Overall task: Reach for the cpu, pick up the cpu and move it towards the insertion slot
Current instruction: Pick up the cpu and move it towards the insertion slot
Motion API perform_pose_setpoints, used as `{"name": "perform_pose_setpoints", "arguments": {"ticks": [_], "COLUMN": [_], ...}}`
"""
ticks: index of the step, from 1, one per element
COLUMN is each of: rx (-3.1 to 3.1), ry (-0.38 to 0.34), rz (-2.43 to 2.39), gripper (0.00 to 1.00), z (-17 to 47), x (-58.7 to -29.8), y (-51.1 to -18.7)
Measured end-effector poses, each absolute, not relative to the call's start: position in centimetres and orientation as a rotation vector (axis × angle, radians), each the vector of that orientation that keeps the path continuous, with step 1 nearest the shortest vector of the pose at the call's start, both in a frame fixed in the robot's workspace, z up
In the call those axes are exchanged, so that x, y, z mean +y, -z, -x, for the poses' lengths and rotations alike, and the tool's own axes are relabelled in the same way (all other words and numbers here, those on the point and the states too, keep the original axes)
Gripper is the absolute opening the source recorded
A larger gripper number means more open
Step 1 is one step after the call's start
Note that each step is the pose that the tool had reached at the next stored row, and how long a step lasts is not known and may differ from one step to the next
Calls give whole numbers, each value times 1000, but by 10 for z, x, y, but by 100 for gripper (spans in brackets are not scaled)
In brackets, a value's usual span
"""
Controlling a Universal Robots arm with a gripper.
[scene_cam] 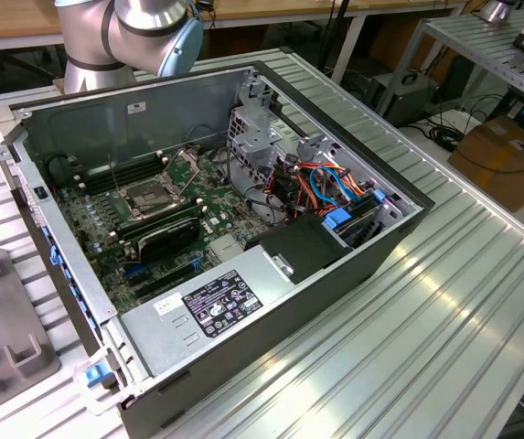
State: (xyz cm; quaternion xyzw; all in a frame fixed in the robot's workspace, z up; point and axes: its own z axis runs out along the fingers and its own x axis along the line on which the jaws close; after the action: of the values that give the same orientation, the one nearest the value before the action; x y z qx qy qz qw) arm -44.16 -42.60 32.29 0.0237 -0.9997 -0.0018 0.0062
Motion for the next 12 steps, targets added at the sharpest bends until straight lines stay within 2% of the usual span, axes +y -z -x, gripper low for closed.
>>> {"name": "perform_pose_setpoints", "arguments": {"ticks": [12], "rx": [-3128], "ry": [6], "rz": [-74], "gripper": [55], "z": [442], "x": [-427], "y": [-334]}}
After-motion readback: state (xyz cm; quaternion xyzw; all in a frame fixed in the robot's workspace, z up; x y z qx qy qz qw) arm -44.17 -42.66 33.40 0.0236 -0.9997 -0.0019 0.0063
